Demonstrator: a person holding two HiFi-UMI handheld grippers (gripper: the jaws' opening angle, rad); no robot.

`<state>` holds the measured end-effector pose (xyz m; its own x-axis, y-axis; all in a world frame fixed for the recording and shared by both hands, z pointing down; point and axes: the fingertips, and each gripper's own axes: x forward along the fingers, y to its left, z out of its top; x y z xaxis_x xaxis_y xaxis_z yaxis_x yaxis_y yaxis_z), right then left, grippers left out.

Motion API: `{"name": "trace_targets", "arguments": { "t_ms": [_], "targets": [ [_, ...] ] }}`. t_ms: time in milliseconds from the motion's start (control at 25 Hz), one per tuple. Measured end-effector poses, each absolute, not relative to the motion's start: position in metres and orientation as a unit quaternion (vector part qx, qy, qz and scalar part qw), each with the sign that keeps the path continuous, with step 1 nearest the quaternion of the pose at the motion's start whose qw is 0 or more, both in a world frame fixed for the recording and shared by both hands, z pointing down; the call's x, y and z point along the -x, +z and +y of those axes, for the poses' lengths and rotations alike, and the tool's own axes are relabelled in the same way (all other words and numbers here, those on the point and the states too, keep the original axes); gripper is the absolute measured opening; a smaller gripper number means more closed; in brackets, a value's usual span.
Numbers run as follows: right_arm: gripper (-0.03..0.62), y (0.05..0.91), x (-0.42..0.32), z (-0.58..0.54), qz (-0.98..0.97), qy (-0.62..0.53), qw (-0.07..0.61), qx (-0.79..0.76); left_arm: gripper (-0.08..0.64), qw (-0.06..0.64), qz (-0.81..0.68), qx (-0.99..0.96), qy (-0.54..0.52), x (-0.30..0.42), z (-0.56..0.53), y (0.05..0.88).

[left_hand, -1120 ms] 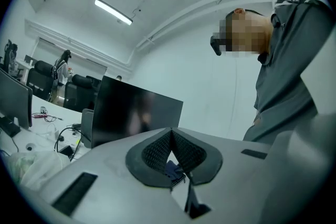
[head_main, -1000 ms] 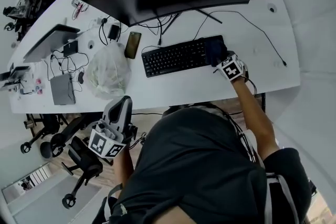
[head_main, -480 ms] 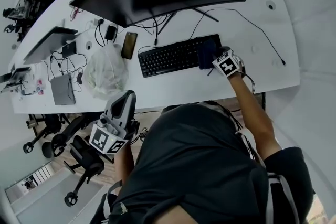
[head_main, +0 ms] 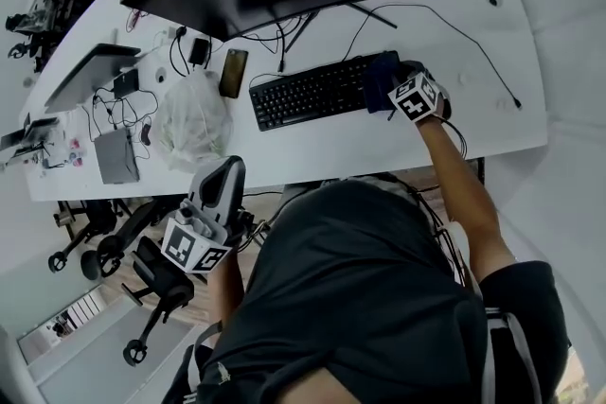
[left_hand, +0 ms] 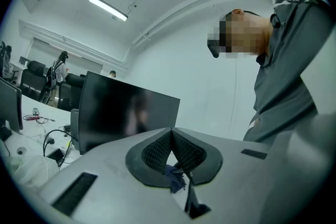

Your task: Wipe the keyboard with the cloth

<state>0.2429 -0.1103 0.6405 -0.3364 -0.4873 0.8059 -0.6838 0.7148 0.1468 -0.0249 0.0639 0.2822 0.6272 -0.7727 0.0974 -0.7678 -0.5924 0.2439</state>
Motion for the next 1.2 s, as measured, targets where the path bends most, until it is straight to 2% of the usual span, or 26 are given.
{"name": "trace_targets", "arguments": {
  "t_ms": [280,560,840,1040,1200],
  "targets": [
    [0.061,0.656,-0.222,-0.005,-0.815,0.169,0.470,-0.294,0.005,0.153,-0.433,-0.888,-0.033,0.044,0.067,0.289],
    [0.061,0.634,-0.205,-0.096,-0.816,0.110,0.449,-0.347,0.005,0.153,-0.421,-0.894,-0.032,0.059,0.064,0.287],
    [0.061,0.653,-0.171,-0.008,-0.824,0.130,0.460,-0.306,0.005,0.165,-0.442,-0.881,-0.040,0.093,0.073,0.294],
    [0.062,0.636,-0.164,-0.080,-0.821,0.100,0.453,-0.333,0.005,0.187,-0.443,-0.876,-0.047,0.104,0.070,0.309],
    [0.061,0.641,-0.152,-0.099,-0.809,0.076,0.485,-0.322,0.005,0.182,-0.433,-0.881,-0.048,0.101,0.063,0.304]
  ]
}}
